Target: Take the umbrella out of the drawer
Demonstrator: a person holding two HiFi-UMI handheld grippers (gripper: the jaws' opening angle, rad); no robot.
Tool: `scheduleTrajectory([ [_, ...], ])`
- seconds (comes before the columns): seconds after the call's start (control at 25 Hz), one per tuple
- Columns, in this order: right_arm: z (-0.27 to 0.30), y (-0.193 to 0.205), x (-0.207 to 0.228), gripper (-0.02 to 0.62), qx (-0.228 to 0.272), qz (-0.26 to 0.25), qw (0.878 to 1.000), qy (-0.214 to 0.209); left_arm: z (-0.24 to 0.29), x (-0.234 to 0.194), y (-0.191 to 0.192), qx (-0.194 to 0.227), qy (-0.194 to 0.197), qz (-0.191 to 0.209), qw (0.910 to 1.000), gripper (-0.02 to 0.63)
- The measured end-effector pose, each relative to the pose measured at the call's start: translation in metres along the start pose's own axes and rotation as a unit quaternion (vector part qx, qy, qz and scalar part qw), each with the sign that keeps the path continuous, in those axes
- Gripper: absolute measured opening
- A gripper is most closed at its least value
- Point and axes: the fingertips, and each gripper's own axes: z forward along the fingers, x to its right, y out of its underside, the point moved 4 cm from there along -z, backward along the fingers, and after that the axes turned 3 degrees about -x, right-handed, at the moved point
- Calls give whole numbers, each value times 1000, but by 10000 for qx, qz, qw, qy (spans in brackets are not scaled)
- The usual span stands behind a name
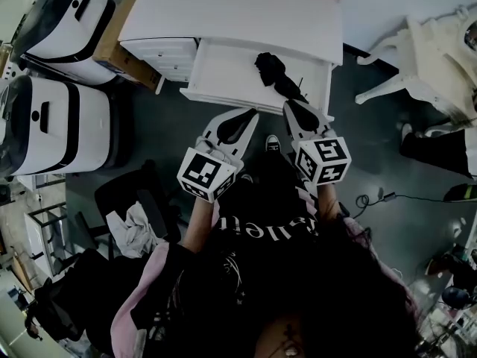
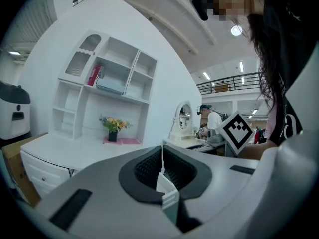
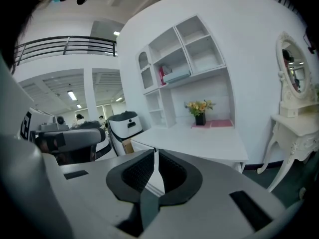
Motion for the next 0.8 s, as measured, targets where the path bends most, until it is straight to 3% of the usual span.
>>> scheduleTrajectory([
  [0.36, 76, -4, 93, 58, -611, -216, 9974, -301, 95, -37, 2, -210, -238, -49, 9995, 18],
  [0.8, 166, 54, 188, 60, -1898, -657, 9784, -489, 175, -74, 26, -857, -499, -178, 9949, 18],
])
